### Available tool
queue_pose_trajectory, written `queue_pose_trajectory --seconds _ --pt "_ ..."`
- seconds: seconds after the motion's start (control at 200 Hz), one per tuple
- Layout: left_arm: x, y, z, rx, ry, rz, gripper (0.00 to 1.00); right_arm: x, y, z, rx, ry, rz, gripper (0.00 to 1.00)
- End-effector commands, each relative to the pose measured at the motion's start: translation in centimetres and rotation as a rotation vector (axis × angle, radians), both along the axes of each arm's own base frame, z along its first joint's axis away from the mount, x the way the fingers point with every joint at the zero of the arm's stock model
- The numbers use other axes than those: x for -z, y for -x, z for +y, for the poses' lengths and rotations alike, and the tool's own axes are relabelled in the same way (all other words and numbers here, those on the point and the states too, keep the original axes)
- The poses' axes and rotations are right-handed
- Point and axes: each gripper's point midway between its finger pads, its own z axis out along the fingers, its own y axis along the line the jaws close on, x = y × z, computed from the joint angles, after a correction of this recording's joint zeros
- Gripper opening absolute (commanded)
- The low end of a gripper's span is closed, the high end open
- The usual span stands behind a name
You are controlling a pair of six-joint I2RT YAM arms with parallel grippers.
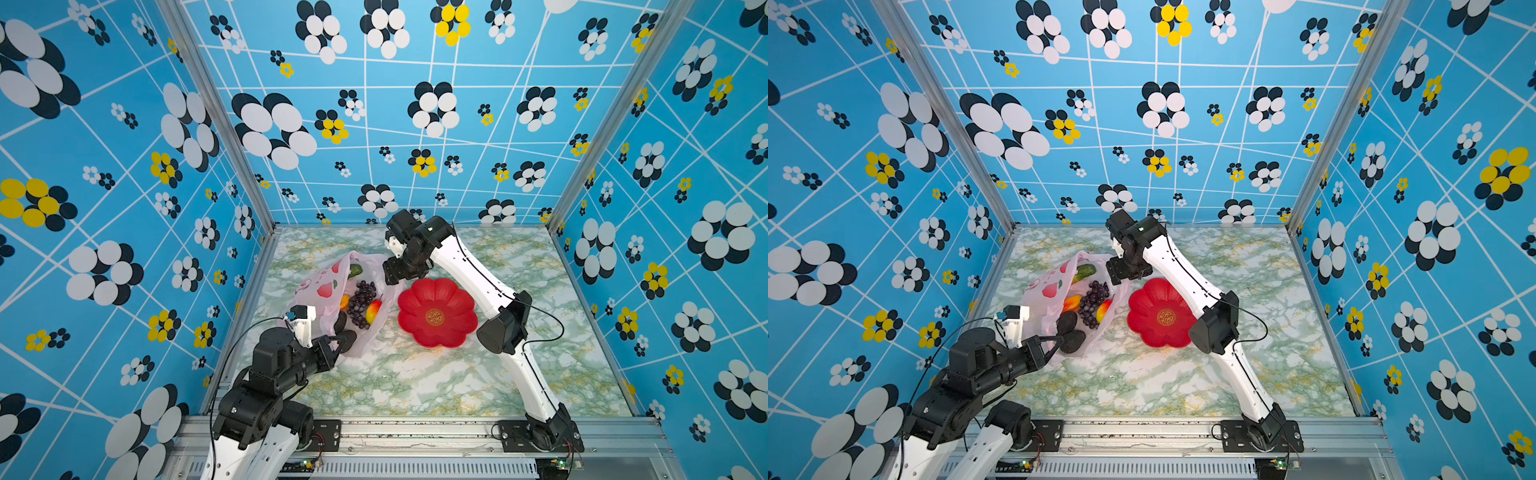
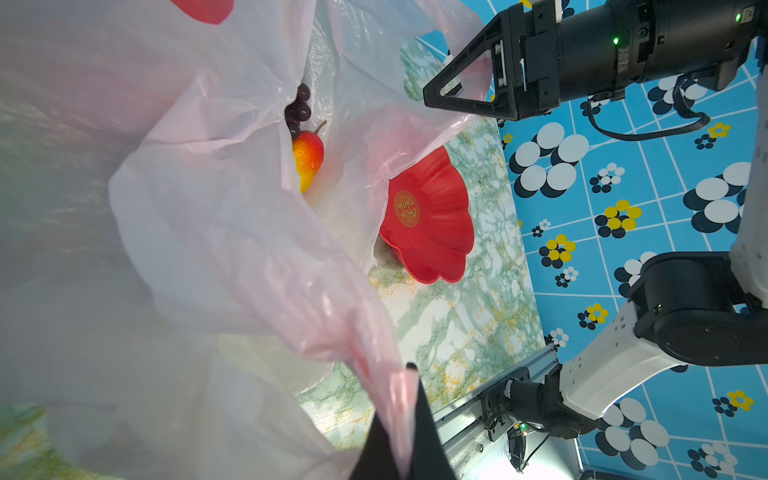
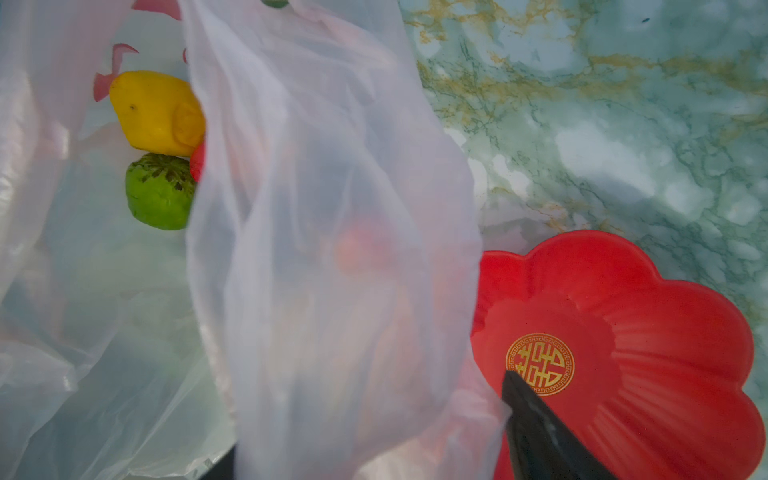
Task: Place the fruits into the plastic bag
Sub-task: 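Grasp the bag handle farthest from the robot with the right gripper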
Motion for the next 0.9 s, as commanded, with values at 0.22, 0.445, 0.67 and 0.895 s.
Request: queue_pose_trajectory --seconds 0.22,0.445,0.67,0.895 --pt "-0.5 0.1 0.3 -0.022 0.008 -0.008 0.0 -0.7 -0.7 0.8 0.024 -0.074 0.01 0.41" --pt "-0.5 0.0 0.3 -0.023 0.017 -0.005 0.0 -1.1 -0.6 0.6 0.028 -0.08 0.012 0.27" --pt "-0.6 0.1 0.2 -0.021 0.018 -0.006 0.0 -1.8 -0.6 0.8 0.035 -0.101 0.006 0.1" --pt "-0.8 0.0 0.4 -0.025 0.005 -0.008 0.0 -4.0 -0.7 1.8 0.054 -0.194 -0.003 0.02"
